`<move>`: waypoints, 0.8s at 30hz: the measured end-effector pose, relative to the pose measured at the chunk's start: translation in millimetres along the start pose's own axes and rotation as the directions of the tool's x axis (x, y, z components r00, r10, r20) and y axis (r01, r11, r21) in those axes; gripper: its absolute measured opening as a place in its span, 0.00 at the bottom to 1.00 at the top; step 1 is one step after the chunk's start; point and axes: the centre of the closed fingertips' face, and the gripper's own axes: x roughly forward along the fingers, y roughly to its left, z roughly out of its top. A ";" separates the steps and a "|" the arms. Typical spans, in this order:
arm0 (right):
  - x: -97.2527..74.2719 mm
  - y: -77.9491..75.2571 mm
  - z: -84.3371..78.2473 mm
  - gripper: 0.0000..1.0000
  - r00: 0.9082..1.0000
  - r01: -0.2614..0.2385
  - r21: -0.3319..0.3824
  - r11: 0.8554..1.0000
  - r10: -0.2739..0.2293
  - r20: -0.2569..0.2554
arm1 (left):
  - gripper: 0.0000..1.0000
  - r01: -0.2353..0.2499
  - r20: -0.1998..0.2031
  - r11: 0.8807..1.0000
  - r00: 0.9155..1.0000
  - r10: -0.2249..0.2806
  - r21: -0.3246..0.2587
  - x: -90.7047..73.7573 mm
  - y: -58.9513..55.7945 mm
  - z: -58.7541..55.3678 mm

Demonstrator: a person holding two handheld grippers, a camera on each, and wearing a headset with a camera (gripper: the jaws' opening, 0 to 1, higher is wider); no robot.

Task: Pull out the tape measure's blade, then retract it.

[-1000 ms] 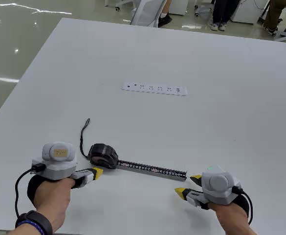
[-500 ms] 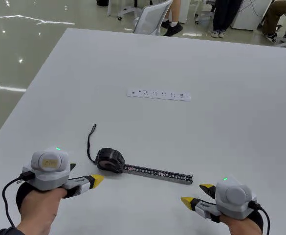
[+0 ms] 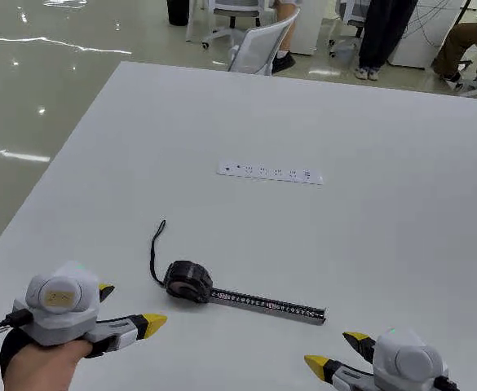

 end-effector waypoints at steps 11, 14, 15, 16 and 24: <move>-6.8 12.7 3.0 0.58 1.000 -0.026 -0.002 1.000 0.026 -0.018 | 0.69 -0.040 0.058 0.998 0.997 0.043 -0.048 -18.4 2.4 9.7; -9.6 12.1 7.9 0.59 1.000 -0.023 -0.003 1.000 0.023 -0.007 | 0.69 -0.044 0.061 0.998 0.997 0.047 -0.049 -22.3 2.1 8.5; -10.4 11.8 9.2 0.59 1.000 -0.022 -0.003 1.000 0.022 -0.005 | 0.70 -0.044 0.061 0.998 0.997 0.047 -0.050 -23.1 1.8 8.1; -11.7 11.6 11.0 0.59 1.000 -0.021 -0.004 1.000 0.021 0.000 | 0.70 -0.044 0.063 0.998 0.997 0.047 -0.050 -24.1 1.3 7.8; -17.4 8.0 12.5 0.60 1.000 -0.012 -0.011 1.000 0.012 0.012 | 0.71 -0.037 0.056 0.999 0.998 0.038 -0.025 -29.8 -2.1 4.9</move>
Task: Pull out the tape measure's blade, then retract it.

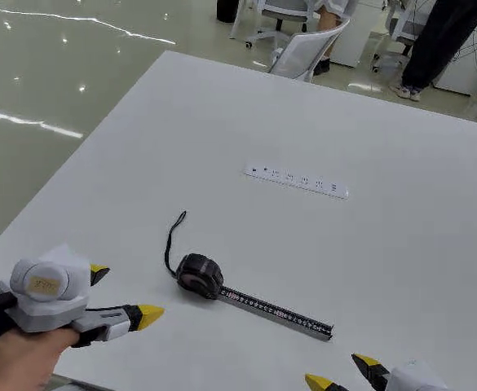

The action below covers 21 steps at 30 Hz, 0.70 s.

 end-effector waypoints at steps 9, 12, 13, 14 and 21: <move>-2.5 -2.4 -1.6 0.59 1.000 0.013 0.019 1.000 -0.013 0.001 | 0.71 0.009 -0.011 1.000 1.000 -0.009 0.012 2.8 6.0 -0.3; -4.4 -1.7 -2.2 0.59 1.000 0.017 0.019 1.000 -0.016 -0.005 | 0.71 0.015 -0.003 1.000 1.000 -0.015 0.010 3.4 6.7 3.3; -4.8 -2.0 -2.8 0.59 1.000 0.018 0.020 1.000 -0.018 -0.007 | 0.71 0.018 0.000 1.000 1.000 -0.018 0.007 3.7 6.6 4.3; -5.3 -2.2 -3.1 0.59 1.000 0.020 0.021 1.000 -0.020 -0.008 | 0.71 0.019 0.004 1.000 1.000 -0.019 0.006 4.1 6.7 5.4; -10.9 -6.4 -4.5 0.59 0.999 0.049 0.033 0.998 -0.049 0.004 | 0.71 0.043 -0.002 0.999 0.999 -0.043 0.002 12.0 5.2 9.6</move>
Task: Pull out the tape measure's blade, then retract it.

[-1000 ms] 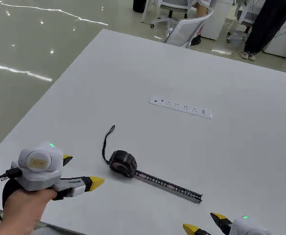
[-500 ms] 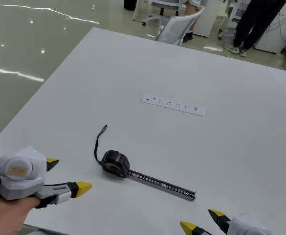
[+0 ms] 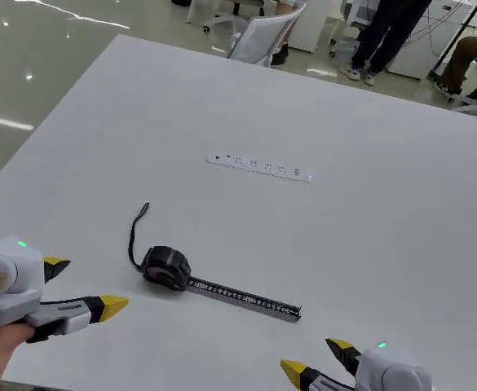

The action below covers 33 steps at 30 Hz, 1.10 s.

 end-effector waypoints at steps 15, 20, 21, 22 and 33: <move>-2.6 -3.1 -7.0 0.54 1.000 0.013 0.025 1.000 -0.012 -0.021 | 0.71 0.050 -0.005 0.998 0.999 -0.051 -0.039 18.6 -12.5 7.3; -2.2 -2.8 -8.7 0.54 1.000 0.011 0.032 0.999 -0.010 -0.028 | 0.71 0.059 -0.004 0.997 0.998 -0.059 -0.048 20.5 -16.1 7.3; -2.0 -3.6 -10.1 0.54 0.999 0.009 0.034 0.999 -0.008 -0.035 | 0.71 0.065 -0.019 0.997 0.998 -0.066 -0.051 26.7 -20.8 3.8; -1.6 -4.1 -9.9 0.55 0.999 0.010 0.034 0.999 -0.009 -0.035 | 0.71 0.064 -0.022 0.997 0.998 -0.066 -0.051 28.4 -21.3 3.0; 5.5 -8.5 -10.2 0.53 0.999 -0.002 0.012 1.000 0.002 -0.052 | 0.71 0.059 -0.040 0.993 0.997 -0.063 -0.100 40.9 -19.7 1.0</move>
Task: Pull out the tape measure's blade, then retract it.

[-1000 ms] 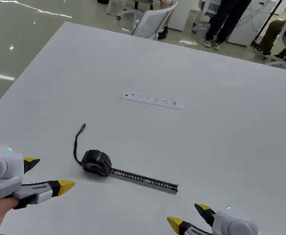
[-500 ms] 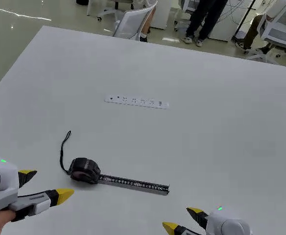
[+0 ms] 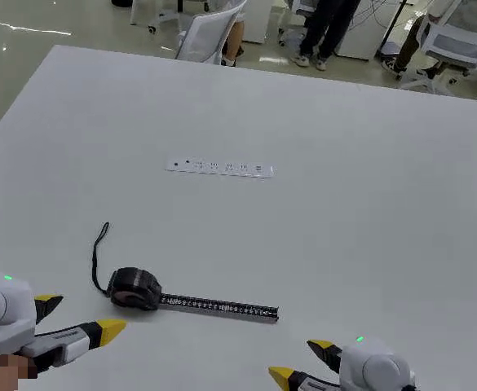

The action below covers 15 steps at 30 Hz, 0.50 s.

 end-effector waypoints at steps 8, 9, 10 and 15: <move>7.6 -11.5 -14.2 0.53 0.999 -0.014 -0.005 1.000 0.014 -0.047 | 0.71 -0.026 -0.003 0.999 1.000 0.025 -0.041 6.8 9.1 2.6; 7.9 -12.3 -14.6 0.53 0.999 -0.015 -0.008 1.000 0.015 -0.051 | 0.71 -0.028 -0.006 0.999 1.000 0.028 -0.040 7.6 9.8 2.4; 8.8 -13.6 -15.1 0.53 0.998 -0.020 -0.011 1.000 0.019 -0.056 | 0.71 -0.032 -0.011 0.999 0.999 0.032 -0.041 9.0 11.0 1.9; 15.1 -19.3 -16.3 0.53 0.997 -0.036 -0.031 0.999 0.034 -0.075 | 0.71 -0.055 -0.022 0.997 0.998 0.054 -0.054 13.7 15.5 2.7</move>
